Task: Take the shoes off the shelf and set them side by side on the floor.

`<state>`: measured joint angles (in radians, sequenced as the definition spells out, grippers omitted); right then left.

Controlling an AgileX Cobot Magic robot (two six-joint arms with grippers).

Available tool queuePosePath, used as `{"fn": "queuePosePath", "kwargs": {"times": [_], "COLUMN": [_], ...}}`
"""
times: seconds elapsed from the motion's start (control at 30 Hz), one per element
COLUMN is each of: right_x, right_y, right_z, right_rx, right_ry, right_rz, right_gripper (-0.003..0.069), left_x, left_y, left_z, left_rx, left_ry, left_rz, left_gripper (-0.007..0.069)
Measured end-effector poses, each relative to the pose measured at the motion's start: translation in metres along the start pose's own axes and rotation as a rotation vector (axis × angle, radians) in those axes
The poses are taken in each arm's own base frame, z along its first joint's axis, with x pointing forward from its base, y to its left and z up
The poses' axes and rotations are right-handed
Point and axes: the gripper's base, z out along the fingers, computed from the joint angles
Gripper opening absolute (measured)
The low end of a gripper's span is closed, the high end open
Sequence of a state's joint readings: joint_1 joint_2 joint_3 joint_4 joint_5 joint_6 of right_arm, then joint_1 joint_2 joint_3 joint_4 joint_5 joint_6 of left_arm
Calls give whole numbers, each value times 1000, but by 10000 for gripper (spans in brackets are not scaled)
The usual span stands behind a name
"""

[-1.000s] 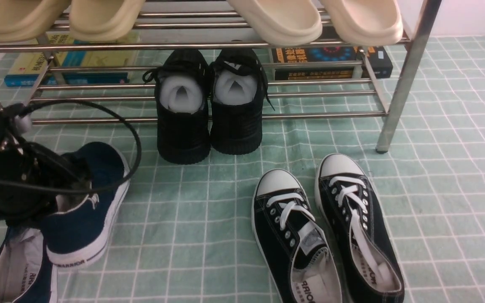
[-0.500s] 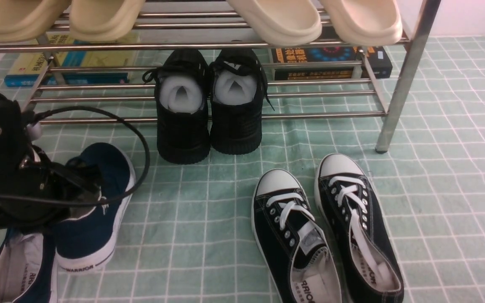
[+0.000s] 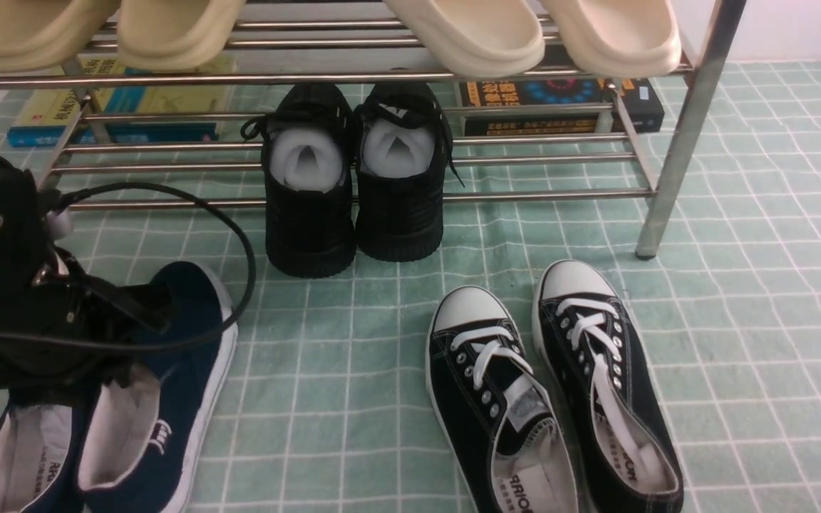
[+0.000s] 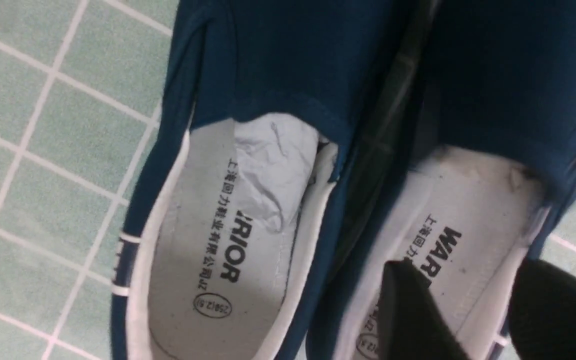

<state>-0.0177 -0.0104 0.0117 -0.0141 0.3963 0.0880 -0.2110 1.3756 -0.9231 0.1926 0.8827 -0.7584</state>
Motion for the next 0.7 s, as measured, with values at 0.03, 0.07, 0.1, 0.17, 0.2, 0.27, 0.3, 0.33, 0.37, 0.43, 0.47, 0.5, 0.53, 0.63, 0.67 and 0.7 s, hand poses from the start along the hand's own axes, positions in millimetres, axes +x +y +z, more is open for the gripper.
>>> {"fn": "queuePosePath", "kwargs": {"times": [0.03,0.07,0.1,0.17,0.2,0.27,0.3,0.33,0.37,0.43,0.47,0.5,0.53,0.63,0.67,0.7], "right_x": [0,0,0,0,0,0,0,0,0,0,0,0,0,0,0,0], "right_y": [0,0,0,0,0,0,0,0,0,0,0,0,0,0,0,0], "right_z": [0,0,0,0,0,0,0,0,0,0,0,0,0,0,0,0], "right_rx": [0,0,0,0,0,0,0,0,0,0,0,0,0,0,0,0], "right_ry": [0,0,0,0,0,0,0,0,0,0,0,0,0,0,0,0], "right_rz": [0,0,0,0,0,0,0,0,0,0,0,0,0,0,0,0], "right_gripper": [240,240,240,240,240,240,240,240,240,240,240,240,240,240,240,240], "left_x": [0,0,0,-1,-1,-1,0,5,10,22,23,31,45,74,85,99], "left_y": [1,2,4,8,9,16,20,27,33,45,47,54,65,85,92,100], "left_z": [-3,-9,-16,-35,-35,-66,-79,-95,-106,-125,-127,-135,-145,-153,-153,-150], "left_rx": [-3,-3,-7,1,-6,5,16,15,19,33,35,46,71,142,169,225], "left_ry": [-2,-8,-11,-44,-39,-85,-113,-128,-145,-180,-186,-207,-244,-326,-362,-432], "left_rz": [11,21,42,76,81,132,152,189,215,246,249,262,280,297,297,290], "left_gripper": [337,339,333,299,293,199,161,93,52,12,12,2,1,1,1,1]}}
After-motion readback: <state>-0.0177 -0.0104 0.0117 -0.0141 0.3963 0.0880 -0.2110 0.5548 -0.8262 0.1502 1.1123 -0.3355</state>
